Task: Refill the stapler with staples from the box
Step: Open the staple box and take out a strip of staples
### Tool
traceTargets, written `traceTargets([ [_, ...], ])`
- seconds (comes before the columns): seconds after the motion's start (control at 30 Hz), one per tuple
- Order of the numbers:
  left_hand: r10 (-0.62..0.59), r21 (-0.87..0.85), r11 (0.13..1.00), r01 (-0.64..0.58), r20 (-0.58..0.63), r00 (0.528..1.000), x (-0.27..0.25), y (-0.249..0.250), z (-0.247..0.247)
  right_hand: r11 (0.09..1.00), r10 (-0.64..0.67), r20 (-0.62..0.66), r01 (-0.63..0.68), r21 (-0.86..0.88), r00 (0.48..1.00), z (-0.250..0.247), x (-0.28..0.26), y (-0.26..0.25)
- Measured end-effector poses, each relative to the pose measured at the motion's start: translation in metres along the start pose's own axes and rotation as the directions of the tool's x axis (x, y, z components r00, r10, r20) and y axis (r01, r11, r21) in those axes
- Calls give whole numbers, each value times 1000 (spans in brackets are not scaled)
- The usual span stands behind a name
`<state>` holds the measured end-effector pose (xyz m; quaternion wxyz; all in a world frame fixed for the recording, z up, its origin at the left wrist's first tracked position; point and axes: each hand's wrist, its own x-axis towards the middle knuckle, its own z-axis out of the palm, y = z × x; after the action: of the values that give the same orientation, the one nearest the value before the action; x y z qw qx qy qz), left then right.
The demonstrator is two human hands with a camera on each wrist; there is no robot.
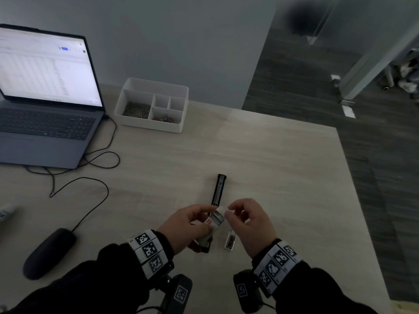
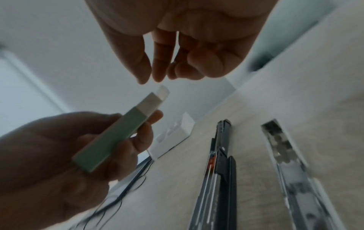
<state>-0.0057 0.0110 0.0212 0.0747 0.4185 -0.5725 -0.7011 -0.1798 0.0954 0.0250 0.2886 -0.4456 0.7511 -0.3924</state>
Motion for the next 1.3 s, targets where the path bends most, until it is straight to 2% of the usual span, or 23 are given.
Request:
traceTargets([
  [0.07, 17, 10, 1000, -16, -15, 1000, 0, -1, -1, 982, -148, 89, 157, -105, 985, 3, 1, -1],
  [0.13, 37, 20, 999, -37, -12, 999, 0, 0, -2, 961, -190, 158, 216, -173, 969, 6, 3, 0],
  [0.33, 58, 62, 996, -57, -7, 998, 1, -3, -3, 952, -131, 182, 175, -252, 975, 9, 7, 2],
  [0.63, 57, 115, 992, -55, -13, 998, 0, -7, -3, 955, -112, 128, 143, -259, 985, 10, 12, 7],
  [0.87, 60, 116, 992, -58, -20, 998, -1, -7, -3, 982, -23, 153, 51, -182, 988, 11, 7, -1],
  [1.07, 56, 120, 991, -53, -23, 998, -2, -10, -6, 985, -23, 169, 51, -166, 985, 17, 7, -2],
  [1.3, -4, 70, 998, 8, -62, 998, 5, -27, -14, 995, 97, 112, -92, -44, 989, 23, 11, 2],
])
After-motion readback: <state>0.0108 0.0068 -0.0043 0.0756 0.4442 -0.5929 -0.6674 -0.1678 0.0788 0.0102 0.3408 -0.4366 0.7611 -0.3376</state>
